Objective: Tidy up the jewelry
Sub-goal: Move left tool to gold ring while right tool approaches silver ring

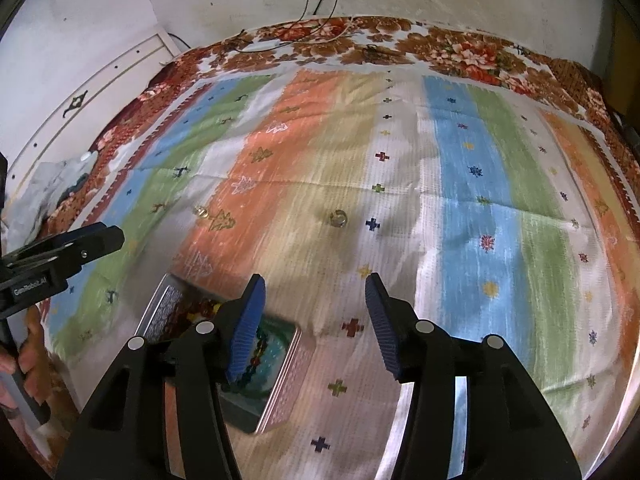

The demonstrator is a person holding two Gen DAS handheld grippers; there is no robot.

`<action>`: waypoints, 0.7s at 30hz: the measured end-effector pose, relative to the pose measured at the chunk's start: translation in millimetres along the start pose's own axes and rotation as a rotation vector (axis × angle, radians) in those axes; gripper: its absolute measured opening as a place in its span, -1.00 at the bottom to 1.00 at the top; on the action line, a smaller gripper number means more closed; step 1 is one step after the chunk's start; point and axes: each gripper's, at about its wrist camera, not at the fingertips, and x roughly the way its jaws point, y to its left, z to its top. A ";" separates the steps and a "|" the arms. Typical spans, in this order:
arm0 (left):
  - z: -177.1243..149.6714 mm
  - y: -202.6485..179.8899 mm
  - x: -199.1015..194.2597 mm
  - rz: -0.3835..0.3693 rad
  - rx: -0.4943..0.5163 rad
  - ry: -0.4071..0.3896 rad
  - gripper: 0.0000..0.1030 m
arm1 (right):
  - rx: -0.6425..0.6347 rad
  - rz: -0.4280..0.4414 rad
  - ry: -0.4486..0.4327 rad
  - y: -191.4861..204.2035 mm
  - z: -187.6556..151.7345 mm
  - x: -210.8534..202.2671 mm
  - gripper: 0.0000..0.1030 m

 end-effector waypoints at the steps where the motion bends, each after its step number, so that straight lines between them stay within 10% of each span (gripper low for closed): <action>1: 3.8 2.4 4.4 0.007 -0.008 0.007 0.07 | 0.005 -0.001 0.004 -1.3 1.2 2.4 0.01; 21: 33.0 13.9 49.7 0.048 -0.018 0.081 0.11 | 0.003 -0.036 0.055 -7.2 28.2 43.5 0.03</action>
